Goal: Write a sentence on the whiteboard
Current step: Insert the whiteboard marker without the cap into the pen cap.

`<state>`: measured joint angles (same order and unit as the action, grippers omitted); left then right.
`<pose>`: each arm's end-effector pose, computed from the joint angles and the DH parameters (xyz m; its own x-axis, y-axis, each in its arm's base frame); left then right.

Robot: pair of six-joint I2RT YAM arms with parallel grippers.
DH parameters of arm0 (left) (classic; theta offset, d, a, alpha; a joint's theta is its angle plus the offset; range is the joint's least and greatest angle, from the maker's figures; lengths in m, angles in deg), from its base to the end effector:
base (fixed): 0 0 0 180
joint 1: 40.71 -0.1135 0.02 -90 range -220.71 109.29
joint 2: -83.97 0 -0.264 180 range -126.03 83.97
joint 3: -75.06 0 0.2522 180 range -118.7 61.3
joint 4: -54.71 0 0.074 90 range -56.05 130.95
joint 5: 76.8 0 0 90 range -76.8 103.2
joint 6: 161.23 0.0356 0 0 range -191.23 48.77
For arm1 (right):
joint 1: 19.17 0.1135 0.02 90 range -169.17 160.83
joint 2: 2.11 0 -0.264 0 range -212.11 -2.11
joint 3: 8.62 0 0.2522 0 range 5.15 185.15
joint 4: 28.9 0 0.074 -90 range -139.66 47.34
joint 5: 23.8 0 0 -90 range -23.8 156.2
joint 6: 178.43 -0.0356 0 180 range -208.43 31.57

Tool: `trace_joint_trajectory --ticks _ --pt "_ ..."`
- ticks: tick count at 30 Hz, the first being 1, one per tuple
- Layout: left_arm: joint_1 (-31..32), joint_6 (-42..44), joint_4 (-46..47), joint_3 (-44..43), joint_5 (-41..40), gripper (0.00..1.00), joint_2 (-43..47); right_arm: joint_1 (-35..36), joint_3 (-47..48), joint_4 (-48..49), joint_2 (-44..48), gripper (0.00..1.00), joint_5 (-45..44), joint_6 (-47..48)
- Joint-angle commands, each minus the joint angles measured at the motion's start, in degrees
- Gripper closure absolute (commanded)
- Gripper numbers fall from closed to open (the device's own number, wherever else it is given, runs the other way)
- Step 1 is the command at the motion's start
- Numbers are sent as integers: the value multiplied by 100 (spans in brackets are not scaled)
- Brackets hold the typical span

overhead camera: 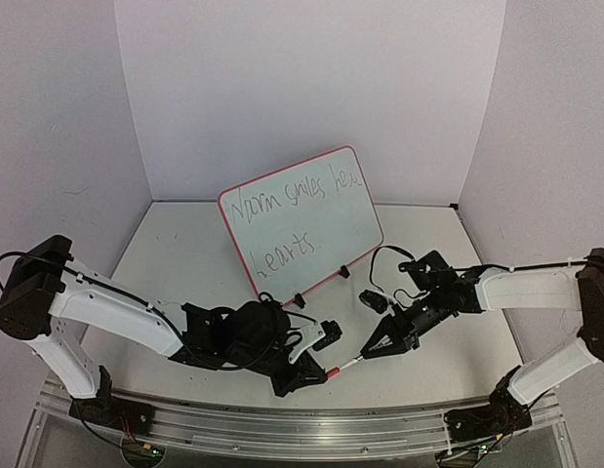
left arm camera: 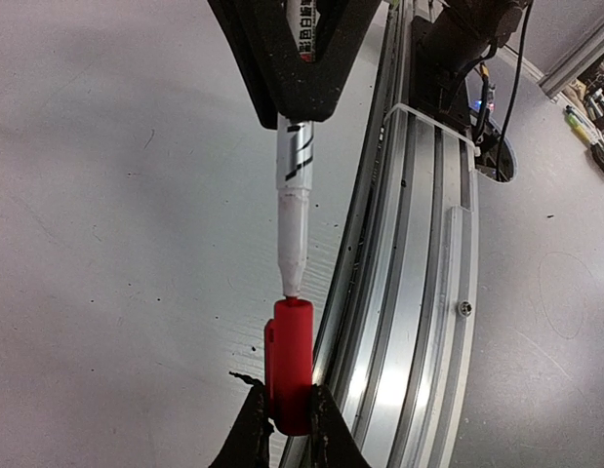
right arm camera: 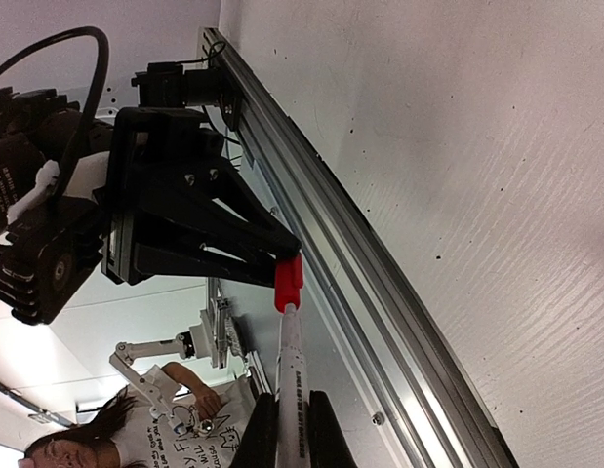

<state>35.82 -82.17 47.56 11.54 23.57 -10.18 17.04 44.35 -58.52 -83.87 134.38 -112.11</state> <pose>0.0735 -0.3344 0.1815 -0.3279 0.5677 -0.7551 0.9447 0.2022 -0.2583 0.1813 0.1737 0.1790 -0.8752 -0.4558 -0.1621 -0.2844 0.2137 0.9346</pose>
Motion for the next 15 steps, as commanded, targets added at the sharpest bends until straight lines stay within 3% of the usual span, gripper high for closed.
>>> trace_joint_trajectory --ticks 1,15 --pt "40 18 191 -14 30 100 -12 57 -5 167 -42 100 -33 -16" --pt "52 95 209 -70 -119 100 46 226 103 247 -222 100 -59 -36"
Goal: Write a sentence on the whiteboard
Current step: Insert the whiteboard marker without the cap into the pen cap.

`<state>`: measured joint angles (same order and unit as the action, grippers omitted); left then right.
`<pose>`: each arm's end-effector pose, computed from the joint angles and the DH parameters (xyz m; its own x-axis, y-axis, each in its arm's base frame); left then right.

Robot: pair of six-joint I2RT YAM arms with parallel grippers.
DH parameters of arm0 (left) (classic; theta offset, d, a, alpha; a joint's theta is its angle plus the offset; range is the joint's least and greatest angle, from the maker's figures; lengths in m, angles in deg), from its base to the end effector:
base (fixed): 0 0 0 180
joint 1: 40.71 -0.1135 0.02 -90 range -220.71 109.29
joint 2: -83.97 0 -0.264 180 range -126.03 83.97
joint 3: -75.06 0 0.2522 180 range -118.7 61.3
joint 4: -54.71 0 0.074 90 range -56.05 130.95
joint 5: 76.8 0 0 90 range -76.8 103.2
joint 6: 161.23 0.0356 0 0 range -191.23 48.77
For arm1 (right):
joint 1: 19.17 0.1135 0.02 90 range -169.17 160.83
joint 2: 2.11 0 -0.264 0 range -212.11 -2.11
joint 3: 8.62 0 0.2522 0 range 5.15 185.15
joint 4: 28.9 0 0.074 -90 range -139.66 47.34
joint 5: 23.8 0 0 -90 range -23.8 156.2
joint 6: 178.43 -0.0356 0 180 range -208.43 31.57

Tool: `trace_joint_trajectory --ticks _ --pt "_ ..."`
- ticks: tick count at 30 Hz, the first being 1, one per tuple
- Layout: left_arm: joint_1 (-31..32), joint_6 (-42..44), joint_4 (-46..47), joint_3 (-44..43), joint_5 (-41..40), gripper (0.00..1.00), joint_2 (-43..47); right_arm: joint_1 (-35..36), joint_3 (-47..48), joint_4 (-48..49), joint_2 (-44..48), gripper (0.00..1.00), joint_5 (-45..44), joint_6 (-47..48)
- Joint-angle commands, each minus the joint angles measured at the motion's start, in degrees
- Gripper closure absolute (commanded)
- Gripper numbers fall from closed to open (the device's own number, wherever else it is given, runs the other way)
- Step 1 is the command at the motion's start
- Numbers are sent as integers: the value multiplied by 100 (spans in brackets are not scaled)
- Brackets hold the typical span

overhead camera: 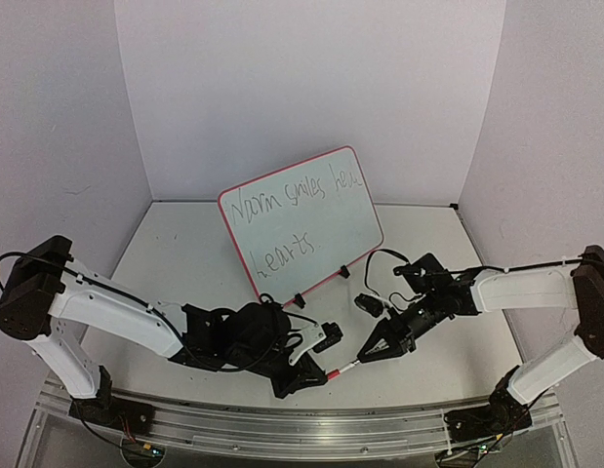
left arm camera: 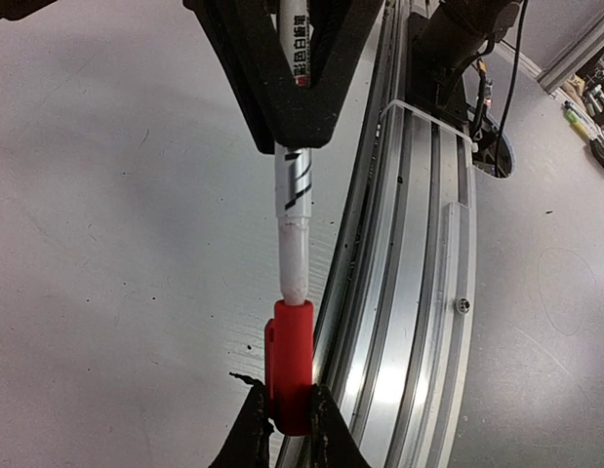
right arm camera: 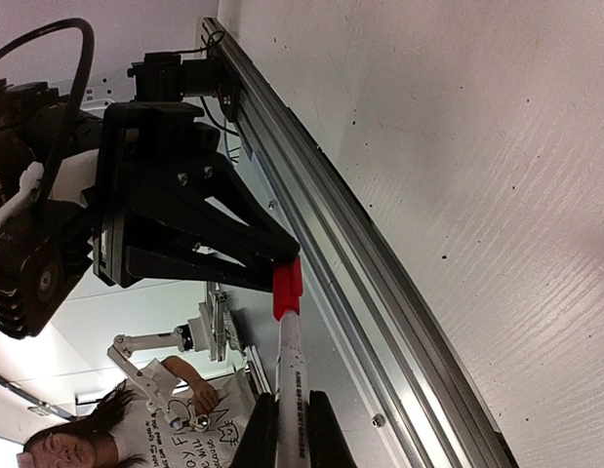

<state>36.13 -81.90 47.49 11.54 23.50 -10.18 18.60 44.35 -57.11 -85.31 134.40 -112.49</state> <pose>0.0717 -0.3347 0.1814 -0.3206 0.5711 -0.7557 0.9472 0.1957 -0.2540 0.1792 0.1807 0.1743 -0.8644 -0.4782 -0.1554 -0.2839 0.2090 0.9358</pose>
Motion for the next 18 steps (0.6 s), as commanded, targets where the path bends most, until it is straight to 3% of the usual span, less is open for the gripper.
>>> trace_joint_trajectory --ticks 1,18 --pt "21 74 216 -89 -110 100 37 81 112 139 -88 100 -59 -16" --pt "21 300 297 -570 -292 100 -130 460 237 414 -392 100 -146 -195"
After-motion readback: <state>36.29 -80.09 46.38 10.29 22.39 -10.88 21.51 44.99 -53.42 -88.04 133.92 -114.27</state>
